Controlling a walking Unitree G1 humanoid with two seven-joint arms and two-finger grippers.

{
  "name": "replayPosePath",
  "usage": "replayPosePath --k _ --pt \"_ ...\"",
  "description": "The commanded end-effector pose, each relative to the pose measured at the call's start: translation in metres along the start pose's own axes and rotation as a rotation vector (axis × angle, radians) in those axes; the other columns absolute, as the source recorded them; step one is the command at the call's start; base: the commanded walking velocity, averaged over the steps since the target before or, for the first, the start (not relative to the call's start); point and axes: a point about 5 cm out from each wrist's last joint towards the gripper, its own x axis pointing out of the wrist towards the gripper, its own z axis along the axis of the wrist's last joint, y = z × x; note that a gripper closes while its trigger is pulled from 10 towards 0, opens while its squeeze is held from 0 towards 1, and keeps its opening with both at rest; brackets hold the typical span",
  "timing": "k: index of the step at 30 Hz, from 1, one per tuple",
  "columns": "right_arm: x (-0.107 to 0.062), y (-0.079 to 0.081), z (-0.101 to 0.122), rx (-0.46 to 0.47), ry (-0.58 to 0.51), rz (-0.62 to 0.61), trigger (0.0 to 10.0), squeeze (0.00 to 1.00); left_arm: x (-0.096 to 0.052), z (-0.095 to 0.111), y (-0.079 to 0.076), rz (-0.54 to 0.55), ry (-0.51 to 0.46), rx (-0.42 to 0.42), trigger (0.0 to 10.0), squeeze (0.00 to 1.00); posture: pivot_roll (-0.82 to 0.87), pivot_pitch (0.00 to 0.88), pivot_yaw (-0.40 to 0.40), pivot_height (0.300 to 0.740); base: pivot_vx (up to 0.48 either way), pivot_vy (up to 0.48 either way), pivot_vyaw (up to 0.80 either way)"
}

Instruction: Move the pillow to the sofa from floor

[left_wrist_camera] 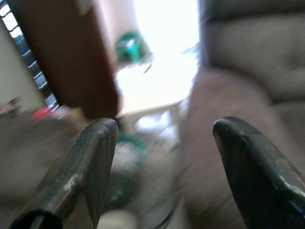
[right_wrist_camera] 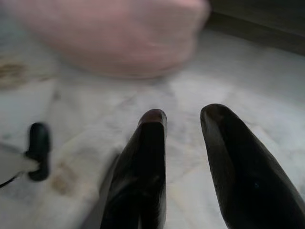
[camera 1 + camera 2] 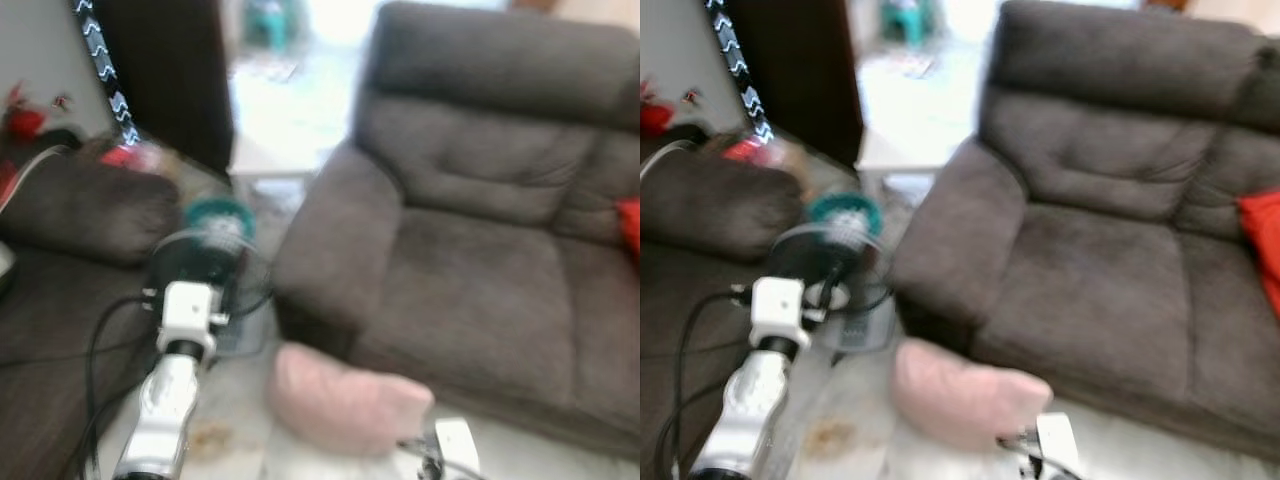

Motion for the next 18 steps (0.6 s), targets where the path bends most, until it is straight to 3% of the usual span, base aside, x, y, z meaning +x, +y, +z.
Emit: replayPosePath --k 1,6,9,12,18 --pt "-0.001 -0.007 -0.003 0.002 0.019 -0.021 10.0 0.00 -0.001 -0.001 -0.008 -0.031 0.008 -0.010 10.0 0.00 0.19 0.033 -0.059 0.740 0.412 0.000 0.00" --pt "-0.001 -0.008 -0.004 -0.009 0.036 -0.040 10.0 0.00 -0.002 -0.007 -0.018 -0.154 0.049 -0.054 10.0 0.00 0.20 0.041 -0.060 0.740 0.188 0.000 0.00" --pt "-0.001 -0.008 -0.004 0.009 0.035 -0.036 10.0 0.00 -0.006 -0.015 -0.022 -0.202 0.100 -0.043 10.0 0.00 0.20 0.042 -0.060 0.740 0.000 0.000 -0.77" --pt "-0.001 -0.008 -0.003 0.010 0.017 -0.032 10.0 0.00 -0.009 -0.020 -0.016 -0.150 0.113 -0.035 10.0 0.00 0.19 0.045 -0.059 0.740 0.000 0.000 -0.70" --pt "-0.001 -0.008 -0.002 0.030 0.004 -0.027 10.0 0.00 -0.009 -0.016 -0.010 -0.077 0.083 -0.023 10.0 0.00 0.19 0.050 -0.061 0.740 0.000 0.000 0.00"
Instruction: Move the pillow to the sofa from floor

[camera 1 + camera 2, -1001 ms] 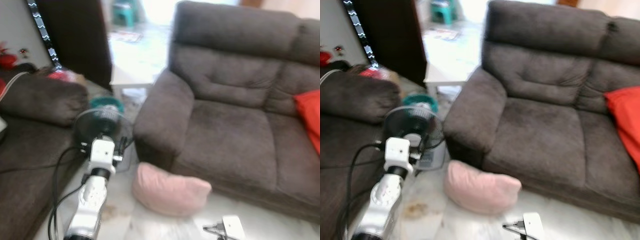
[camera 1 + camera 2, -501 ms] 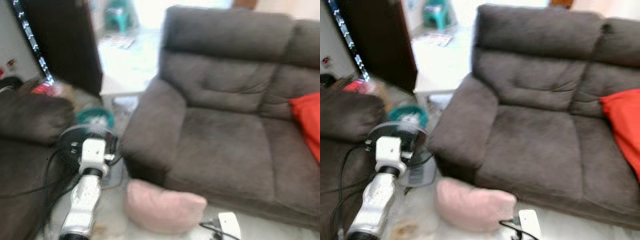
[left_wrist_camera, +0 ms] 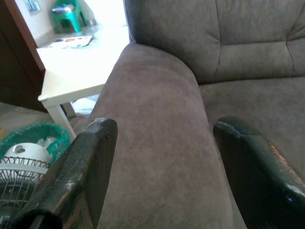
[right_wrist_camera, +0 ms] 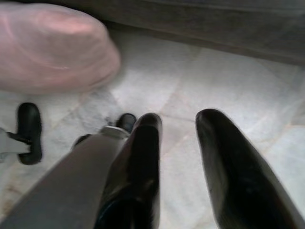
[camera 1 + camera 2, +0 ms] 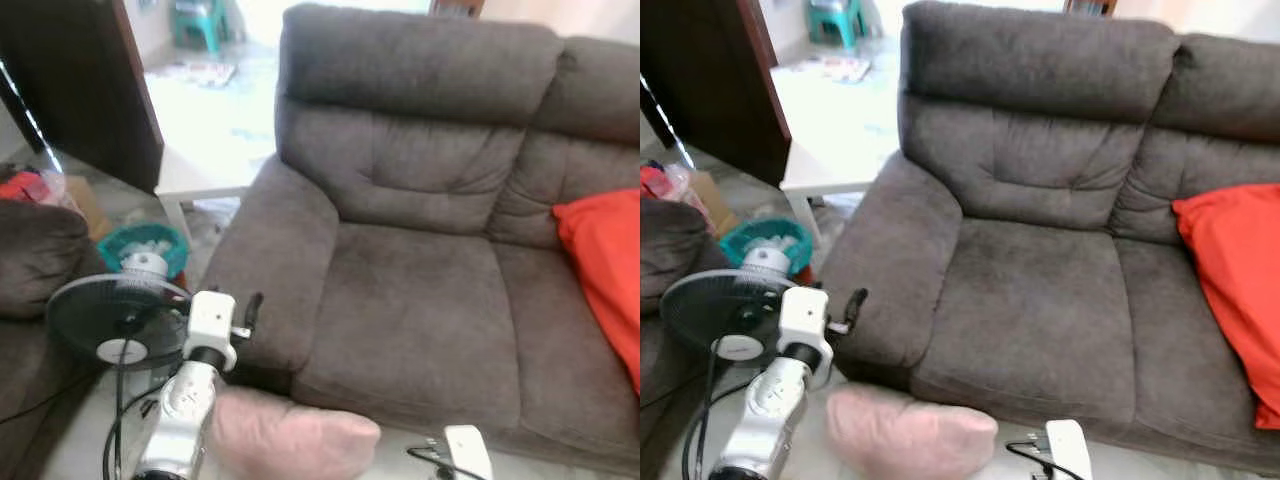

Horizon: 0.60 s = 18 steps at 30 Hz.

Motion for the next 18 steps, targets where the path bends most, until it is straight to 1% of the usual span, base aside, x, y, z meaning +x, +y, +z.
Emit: replayPosePath --k 1,16,18 --pt "0.0006 0.0048 0.0027 0.013 -0.014 0.013 10.0 0.00 -0.0009 0.0054 0.0060 0.029 -0.029 0.009 10.0 0.00 0.19 0.050 -0.061 0.740 0.000 0.000 0.00" --pt "0.0007 0.0057 0.0027 0.006 -0.013 0.016 10.0 0.00 -0.0001 0.0103 0.0058 0.051 -0.050 -0.003 10.0 0.00 0.19 0.051 -0.058 0.740 0.000 0.000 0.00" --pt "0.0007 0.0057 0.0025 0.005 -0.011 0.013 10.0 0.00 -0.0001 0.0102 0.0058 0.051 -0.050 -0.003 10.0 0.00 0.19 0.050 -0.057 0.740 0.000 0.276 0.00"
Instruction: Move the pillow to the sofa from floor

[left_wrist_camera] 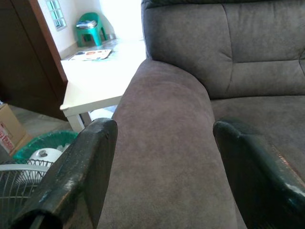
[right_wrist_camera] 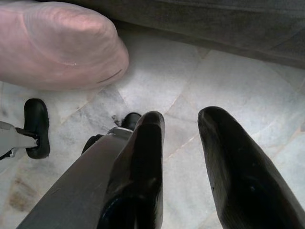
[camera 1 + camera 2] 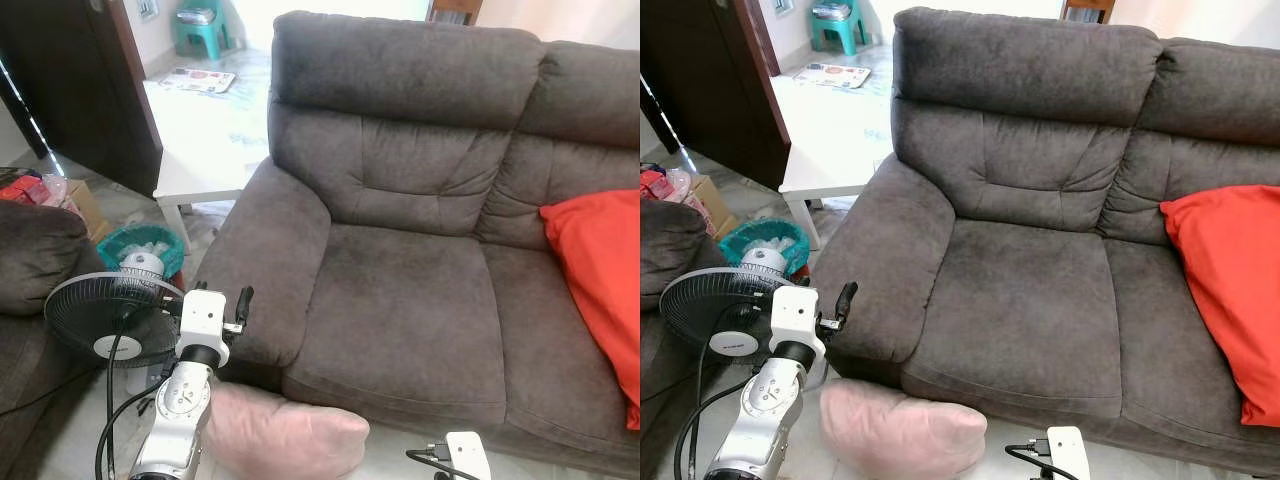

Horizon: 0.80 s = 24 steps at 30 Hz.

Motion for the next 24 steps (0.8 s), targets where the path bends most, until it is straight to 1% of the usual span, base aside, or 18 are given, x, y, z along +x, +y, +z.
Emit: replayPosePath --k 1,17,24 --pt "0.0001 0.0000 0.0011 0.003 -0.007 -0.003 10.0 0.00 -0.0002 0.0026 0.0009 0.007 -0.006 0.002 10.0 0.00 0.19 0.050 -0.056 0.740 0.000 0.289 0.00" --pt "0.0000 -0.0003 0.0009 0.004 -0.008 -0.008 10.0 0.00 0.0018 0.0011 0.0012 0.007 0.000 0.004 10.0 0.00 0.19 0.048 -0.057 0.740 0.000 0.338 0.00" --pt "0.0000 -0.0007 0.0005 0.005 -0.006 -0.011 10.0 0.00 0.0019 0.0011 0.0014 0.006 -0.003 0.006 10.0 0.00 0.19 0.048 -0.057 0.740 0.000 0.035 0.00"
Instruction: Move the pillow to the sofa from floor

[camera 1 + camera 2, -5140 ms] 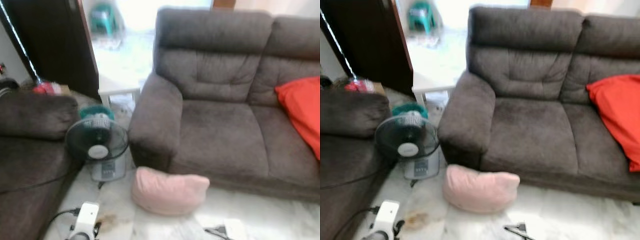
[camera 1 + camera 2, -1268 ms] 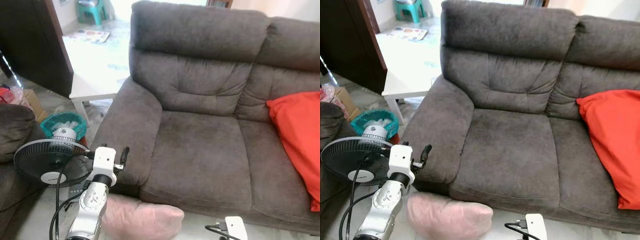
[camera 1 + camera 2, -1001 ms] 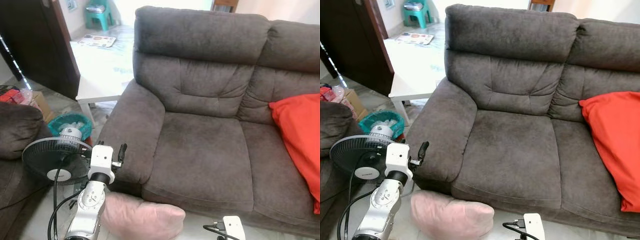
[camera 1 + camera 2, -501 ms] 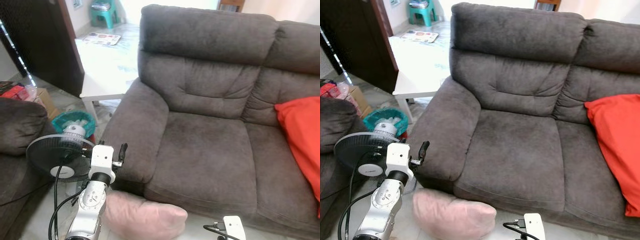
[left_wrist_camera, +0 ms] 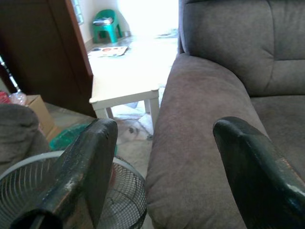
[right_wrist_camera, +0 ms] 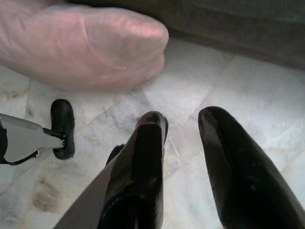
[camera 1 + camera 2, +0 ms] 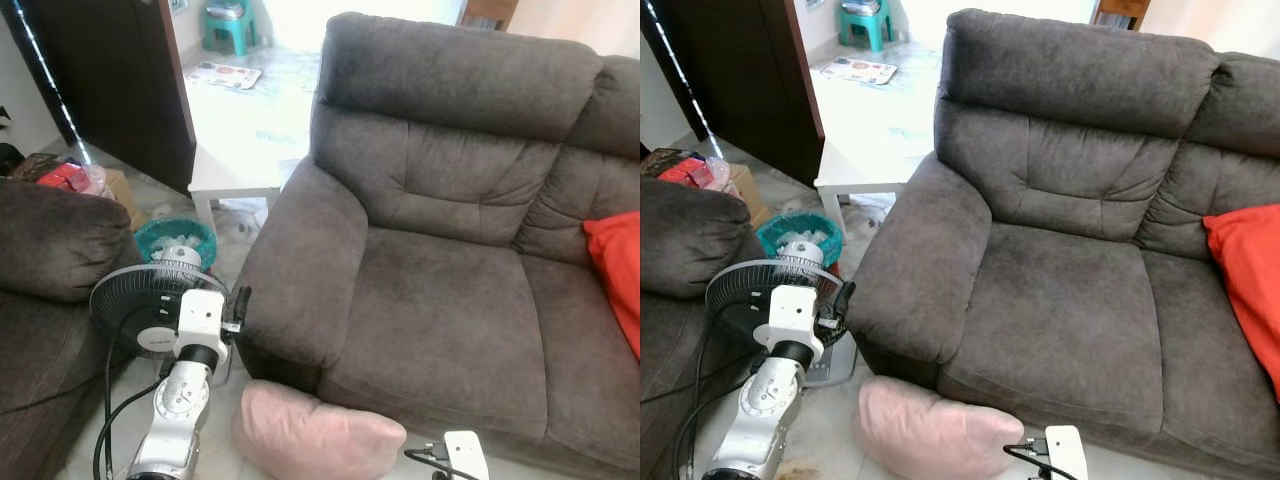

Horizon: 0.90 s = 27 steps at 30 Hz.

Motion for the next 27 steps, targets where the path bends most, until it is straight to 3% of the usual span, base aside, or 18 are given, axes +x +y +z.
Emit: replayPosePath --k 1,15,18,23,27 --pt "-0.001 -0.004 -0.001 0.005 -0.001 -0.016 10.0 0.00 0.002 0.001 -0.004 -0.007 -0.003 -0.005 10.0 0.00 0.19 0.049 -0.058 0.740 0.000 0.000 0.00" --pt "-0.001 -0.003 0.000 0.038 -0.027 -0.013 10.0 0.00 0.003 0.004 -0.005 -0.010 -0.018 -0.001 10.0 0.00 0.19 0.054 -0.057 0.740 0.000 0.000 0.00" --pt "-0.001 -0.003 0.002 0.052 -0.057 -0.009 10.0 0.00 0.004 0.014 -0.003 0.023 -0.065 0.017 10.0 0.00 0.19 0.057 -0.059 0.740 0.000 0.000 0.00" --pt "-0.002 -0.002 0.010 0.094 -0.153 0.010 10.0 0.00 0.013 0.048 0.002 0.047 -0.212 0.062 10.0 0.00 0.19 0.055 -0.055 0.740 0.000 0.000 0.00" --pt "-0.002 -0.001 0.010 0.098 -0.150 0.015 10.0 0.00 0.016 0.062 0.001 0.058 -0.271 0.069 10.0 0.00 0.19 0.051 -0.054 0.740 0.000 0.000 0.00"
